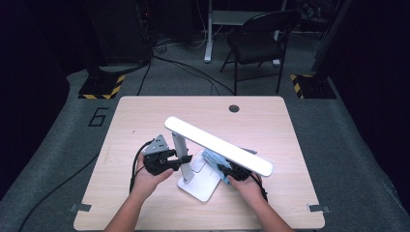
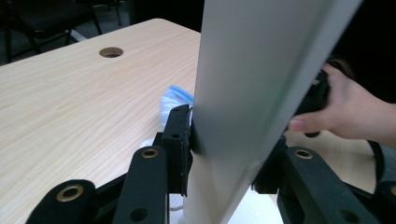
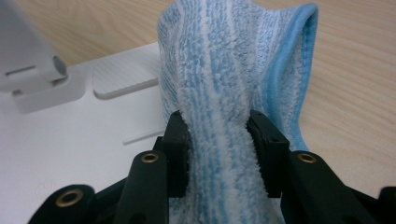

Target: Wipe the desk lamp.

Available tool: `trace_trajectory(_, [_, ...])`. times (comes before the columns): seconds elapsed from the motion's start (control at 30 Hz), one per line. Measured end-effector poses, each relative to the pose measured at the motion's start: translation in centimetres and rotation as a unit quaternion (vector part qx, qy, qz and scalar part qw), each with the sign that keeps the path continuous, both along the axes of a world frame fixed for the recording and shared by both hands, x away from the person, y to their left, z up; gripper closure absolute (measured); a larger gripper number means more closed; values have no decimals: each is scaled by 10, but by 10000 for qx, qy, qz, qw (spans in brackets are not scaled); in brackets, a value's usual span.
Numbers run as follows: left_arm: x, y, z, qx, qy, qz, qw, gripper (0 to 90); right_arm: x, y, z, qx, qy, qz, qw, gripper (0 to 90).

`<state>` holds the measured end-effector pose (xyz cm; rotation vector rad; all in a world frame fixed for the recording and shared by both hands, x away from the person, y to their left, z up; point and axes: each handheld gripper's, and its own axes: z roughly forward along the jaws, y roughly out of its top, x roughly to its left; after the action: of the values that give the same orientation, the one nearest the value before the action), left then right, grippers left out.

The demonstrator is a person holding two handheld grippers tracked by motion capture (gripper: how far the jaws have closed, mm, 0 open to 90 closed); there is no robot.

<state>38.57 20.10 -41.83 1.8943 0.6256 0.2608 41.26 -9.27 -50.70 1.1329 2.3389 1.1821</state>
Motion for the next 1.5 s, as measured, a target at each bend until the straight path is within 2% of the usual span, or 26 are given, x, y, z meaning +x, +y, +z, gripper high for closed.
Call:
trace_trajectory(0.07, [0,-1,1,42,57,-137,9999,612,6,1,1,-5,91,-15,10000,637])
trace_trajectory(0.13, [-1,-4,1,25,40,-131,9999,601,10,3,2,-4,97,-23,9999,636])
trace_trajectory(0.17, [-1,-4,1,50,20,-170,9998,595,12,3,3,-42,183,-18,9998,636])
trace_trajectory(0.23, [-2,-5,1,50,8,-224,9997,580,16,4,2,-7,117,-27,9999,637])
trace_trajectory(0.27, [-2,-5,1,54,9,-258,9997,572,17,5,3,-35,195,-41,9998,637])
trace_trajectory(0.3, [-3,-6,1,42,41,-295,9995,565,20,6,2,-19,105,-62,9999,637])
trace_trajectory(0.37, [-4,-6,1,37,74,-370,9993,551,23,8,2,-36,105,-73,9999,637])
trace_trajectory(0.4, [-4,-7,1,37,53,-378,9993,545,24,9,3,-109,175,-58,9998,637])
trace_trajectory(0.43, [-4,-8,1,16,69,-370,9993,539,26,10,2,-64,103,-99,9999,636])
trace_trajectory(0.47, [-5,-9,1,29,48,-408,9992,533,30,11,2,-99,21,-28,9999,636])
trace_trajectory(0.53, [-6,-11,2,73,54,-433,9990,525,34,15,3,-113,130,-144,9997,636])
trace_trajectory(0.57, [-6,-12,2,65,40,-453,9989,521,37,17,3,-108,57,-98,9999,636])
trace_trajectory(0.67, [-8,-14,2,84,38,-513,9986,513,42,20,5,-197,155,-59,9997,634])
trace_trajectory(0.77, [-7,-16,1,72,26,-581,9983,504,46,25,5,-256,104,-24,9996,631])
trace_trajectory(0.8, [-7,-17,1,75,49,-609,9981,500,46,26,5,-224,172,-69,9996,631])
trace_trajectory(0.97, [-8,-23,1,98,67,-847,9963,490,51,32,4,-116,180,5,9998,629])
trace_trajectory(1.1, [-10,-27,0,92,22,-940,9955,492,52,38,4,-136,125,27,9998,628])
trace_trajectory(1.17, [-10,-27,0,47,-11,-898,9959,494,52,40,4,-156,128,66,9998,627])
trace_trajectory(1.3, [-13,-29,-1,127,-155,-828,9964,504,52,39,5,-97,235,8,9997,626])
trace_trajectory(1.5, [-15,-29,0,214,-288,-764,9964,515,53,38,4,-74,143,53,9999,626])
